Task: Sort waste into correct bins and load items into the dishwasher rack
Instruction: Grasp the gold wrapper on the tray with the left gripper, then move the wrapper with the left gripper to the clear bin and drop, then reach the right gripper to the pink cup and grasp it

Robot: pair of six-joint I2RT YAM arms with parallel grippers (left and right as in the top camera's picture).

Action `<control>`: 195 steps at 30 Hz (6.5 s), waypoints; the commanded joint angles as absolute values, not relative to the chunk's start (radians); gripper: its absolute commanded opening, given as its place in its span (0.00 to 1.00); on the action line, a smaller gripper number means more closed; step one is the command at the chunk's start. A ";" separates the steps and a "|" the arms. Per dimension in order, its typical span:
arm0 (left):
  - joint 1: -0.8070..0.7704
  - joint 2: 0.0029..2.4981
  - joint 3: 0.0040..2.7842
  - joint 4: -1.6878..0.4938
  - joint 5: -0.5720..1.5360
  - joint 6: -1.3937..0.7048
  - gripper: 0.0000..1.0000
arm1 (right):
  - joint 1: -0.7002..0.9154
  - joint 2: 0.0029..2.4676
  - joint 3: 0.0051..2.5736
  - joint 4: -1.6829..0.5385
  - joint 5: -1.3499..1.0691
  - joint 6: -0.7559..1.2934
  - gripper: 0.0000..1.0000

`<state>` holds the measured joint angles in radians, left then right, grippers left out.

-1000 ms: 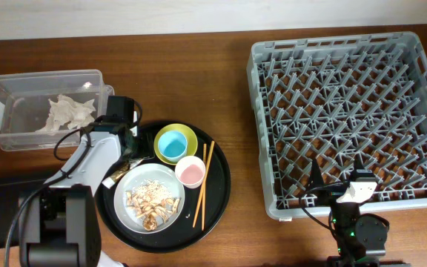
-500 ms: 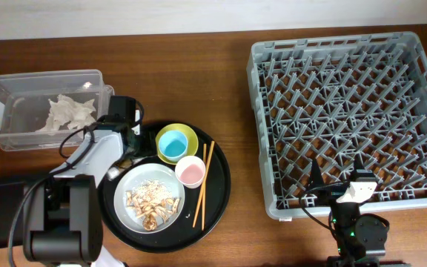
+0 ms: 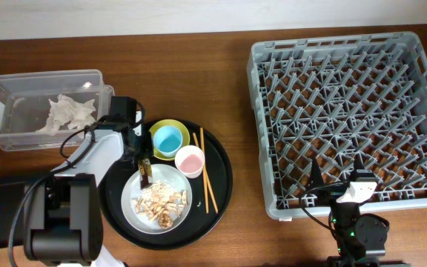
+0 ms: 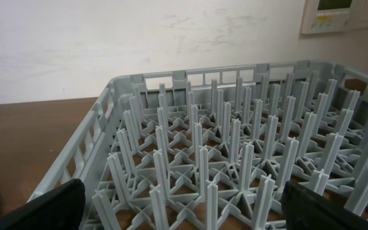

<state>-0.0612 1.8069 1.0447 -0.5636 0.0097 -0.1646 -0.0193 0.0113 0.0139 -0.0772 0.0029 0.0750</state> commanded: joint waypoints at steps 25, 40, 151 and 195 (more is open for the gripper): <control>0.134 1.632 1.392 -0.656 -0.145 -0.335 0.01 | -0.026 0.007 0.006 -0.079 0.014 0.075 0.98; 0.410 1.703 1.392 -0.176 -0.192 -0.501 0.13 | -0.026 0.007 0.006 -0.079 0.014 0.075 0.98; 0.464 1.370 1.392 -1.243 0.238 -0.292 0.99 | 0.770 1.198 1.365 -0.970 0.112 0.400 0.98; 0.464 1.370 1.392 -1.243 0.238 -0.292 0.99 | 1.008 2.004 1.495 -0.682 0.236 0.232 0.33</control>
